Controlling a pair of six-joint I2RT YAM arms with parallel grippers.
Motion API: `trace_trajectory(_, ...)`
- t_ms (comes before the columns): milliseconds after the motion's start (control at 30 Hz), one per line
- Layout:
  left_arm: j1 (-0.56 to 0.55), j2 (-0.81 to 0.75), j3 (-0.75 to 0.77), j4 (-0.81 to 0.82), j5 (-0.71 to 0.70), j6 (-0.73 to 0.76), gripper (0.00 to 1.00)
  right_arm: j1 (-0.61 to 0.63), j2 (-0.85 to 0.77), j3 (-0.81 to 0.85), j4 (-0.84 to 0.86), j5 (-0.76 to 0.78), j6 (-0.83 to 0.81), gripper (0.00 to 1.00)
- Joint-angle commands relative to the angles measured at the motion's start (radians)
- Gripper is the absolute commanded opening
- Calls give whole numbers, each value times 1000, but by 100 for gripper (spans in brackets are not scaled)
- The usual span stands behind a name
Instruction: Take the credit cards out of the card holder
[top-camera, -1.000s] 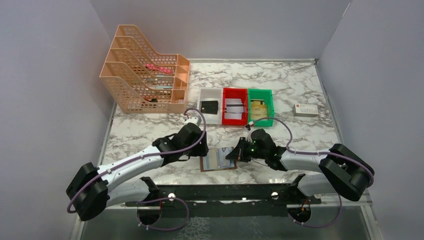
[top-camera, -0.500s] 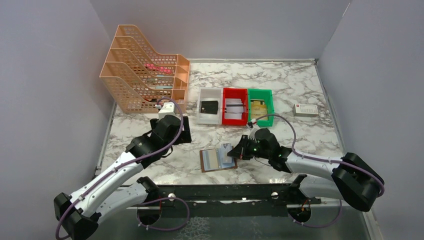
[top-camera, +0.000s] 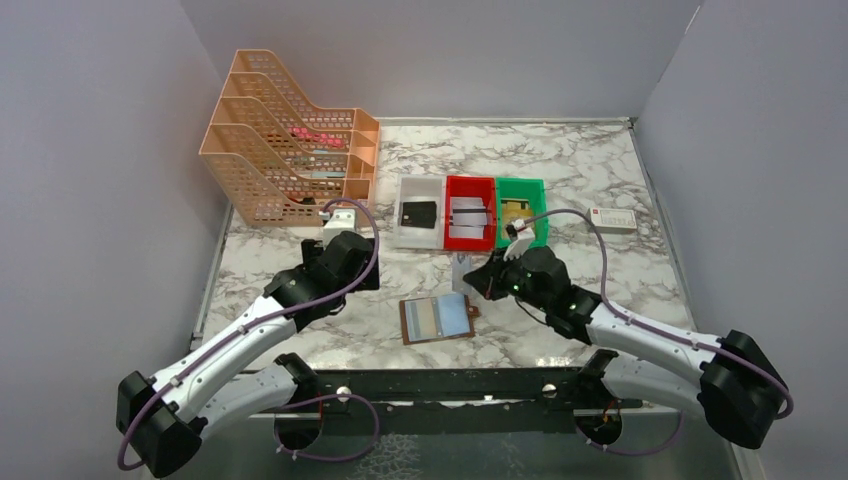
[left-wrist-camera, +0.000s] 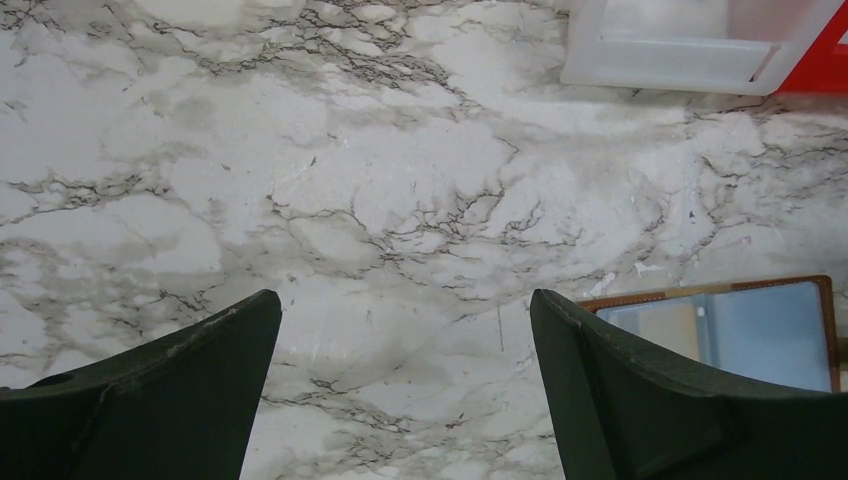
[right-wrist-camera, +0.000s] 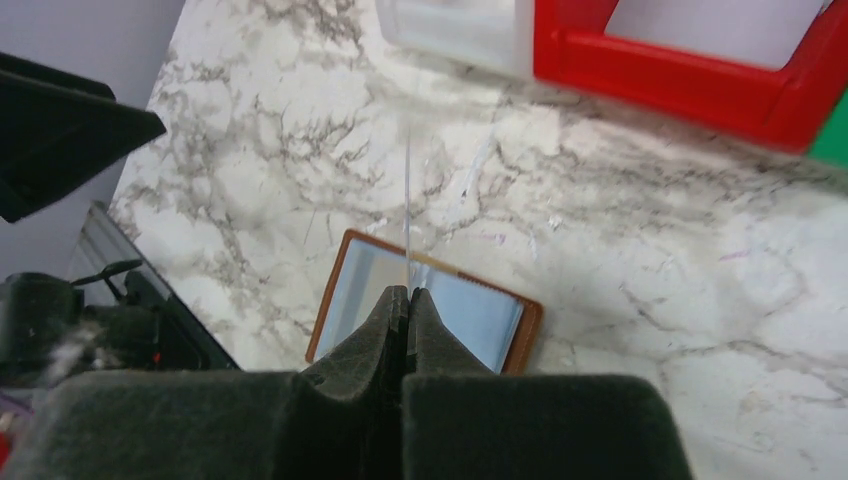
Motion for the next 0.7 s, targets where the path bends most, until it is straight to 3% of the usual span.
trace_trajectory(0, 4, 32, 16, -3, -9, 29, 99, -5, -41, 54, -46, 169, -165, 1)
trace_trajectory(400, 8, -55, 3, -5, -42, 17, 99, -5, -37, 68, 128, 283, -628, 1)
trace_trajectory(567, 9, -61, 4, -3, -32, 20, 99, -5, 41, 104, 230, 333, -854, 1)
trace_trajectory(600, 9, -56, 4, -1, 2, 22, 99, -5, 152, 183, 239, 404, -1018, 1)
trace_trajectory(667, 9, -54, 5, -1, 14, 21, 99, -5, 195, 227, 203, 413, -1078, 1)
